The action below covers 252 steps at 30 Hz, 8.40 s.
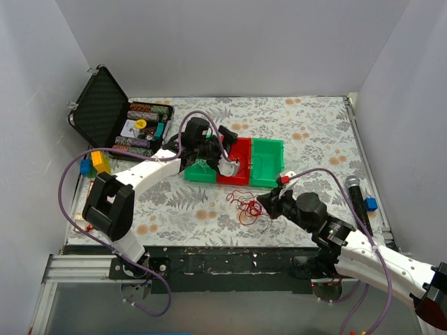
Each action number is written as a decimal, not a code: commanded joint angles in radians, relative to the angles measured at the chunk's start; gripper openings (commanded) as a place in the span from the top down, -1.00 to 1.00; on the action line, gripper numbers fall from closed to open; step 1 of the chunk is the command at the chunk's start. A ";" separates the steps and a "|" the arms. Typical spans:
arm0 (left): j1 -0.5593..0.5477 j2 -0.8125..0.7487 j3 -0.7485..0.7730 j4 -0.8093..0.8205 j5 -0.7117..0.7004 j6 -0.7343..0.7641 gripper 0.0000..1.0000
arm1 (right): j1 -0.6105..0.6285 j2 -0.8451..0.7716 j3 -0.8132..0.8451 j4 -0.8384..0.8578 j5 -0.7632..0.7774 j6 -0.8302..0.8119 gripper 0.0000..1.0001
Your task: Untangle the cables
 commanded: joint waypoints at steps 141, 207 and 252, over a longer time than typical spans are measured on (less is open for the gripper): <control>0.142 -0.220 -0.012 0.380 -0.293 -0.955 -0.02 | -0.188 1.372 0.948 0.062 0.079 0.099 0.97; -0.081 0.010 -0.299 0.199 -0.048 -0.312 0.17 | -0.203 0.525 0.074 0.000 -0.257 0.089 0.57; -0.338 -0.102 -0.274 -0.223 0.313 0.116 0.16 | -0.304 0.260 0.160 -0.190 -0.077 0.197 0.57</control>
